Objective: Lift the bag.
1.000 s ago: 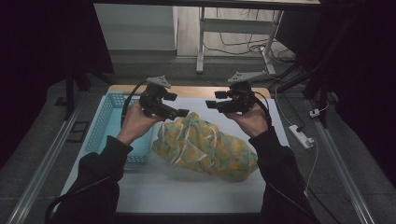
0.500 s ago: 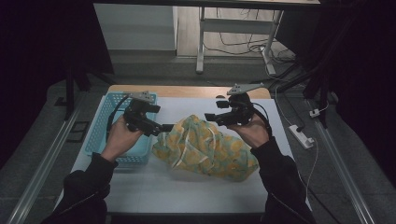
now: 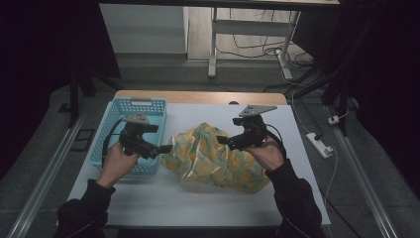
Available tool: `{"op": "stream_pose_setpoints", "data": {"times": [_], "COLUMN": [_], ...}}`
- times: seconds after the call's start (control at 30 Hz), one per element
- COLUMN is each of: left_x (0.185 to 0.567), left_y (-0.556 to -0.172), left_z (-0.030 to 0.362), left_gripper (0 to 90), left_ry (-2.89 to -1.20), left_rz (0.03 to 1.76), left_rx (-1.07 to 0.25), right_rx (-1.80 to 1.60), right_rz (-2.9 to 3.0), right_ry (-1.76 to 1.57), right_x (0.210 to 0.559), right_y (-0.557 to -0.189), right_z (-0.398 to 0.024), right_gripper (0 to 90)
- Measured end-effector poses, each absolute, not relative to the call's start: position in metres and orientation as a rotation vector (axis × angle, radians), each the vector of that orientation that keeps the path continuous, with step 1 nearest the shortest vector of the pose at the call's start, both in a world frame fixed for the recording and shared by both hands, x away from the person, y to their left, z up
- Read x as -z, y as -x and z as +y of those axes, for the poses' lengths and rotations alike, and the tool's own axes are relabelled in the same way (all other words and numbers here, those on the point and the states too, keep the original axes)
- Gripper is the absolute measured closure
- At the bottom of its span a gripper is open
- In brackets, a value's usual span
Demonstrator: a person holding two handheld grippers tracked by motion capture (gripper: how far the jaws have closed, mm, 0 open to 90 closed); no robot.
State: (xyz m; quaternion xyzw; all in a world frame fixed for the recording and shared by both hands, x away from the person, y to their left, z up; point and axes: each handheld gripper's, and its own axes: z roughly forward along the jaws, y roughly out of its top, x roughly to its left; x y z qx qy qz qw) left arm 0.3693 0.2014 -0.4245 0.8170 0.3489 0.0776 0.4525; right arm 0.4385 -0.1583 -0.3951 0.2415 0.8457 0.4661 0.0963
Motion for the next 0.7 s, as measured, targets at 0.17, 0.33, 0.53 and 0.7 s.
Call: {"op": "stream_pose_setpoints", "data": {"times": [0.17,0.33,0.53,0.7], "left_x": [0.434,0.441,0.448,0.454], "left_y": [-0.358,-0.346,-0.330,-0.316], "left_z": [0.209,0.214,0.224,0.233], "left_gripper": [0.0,0.0,0.0,0.0], "left_ry": [-2.000,-2.009,-1.992,-1.979], "left_rz": [0.883,0.901,0.933,0.958], "left_rx": [-0.205,-0.216,-0.218,-0.224], "right_rx": [-1.364,-1.364,-1.351,-1.332], "right_rz": [2.489,2.446,2.435,2.429], "right_ry": [-0.730,-0.731,-0.736,-0.751], "right_x": [0.404,0.403,0.406,0.411], "right_y": [-0.434,-0.425,-0.411,-0.401], "right_z": [-0.165,-0.172,-0.180,-0.186], "right_gripper": [2.1,1.9,0.8,0.0]}}
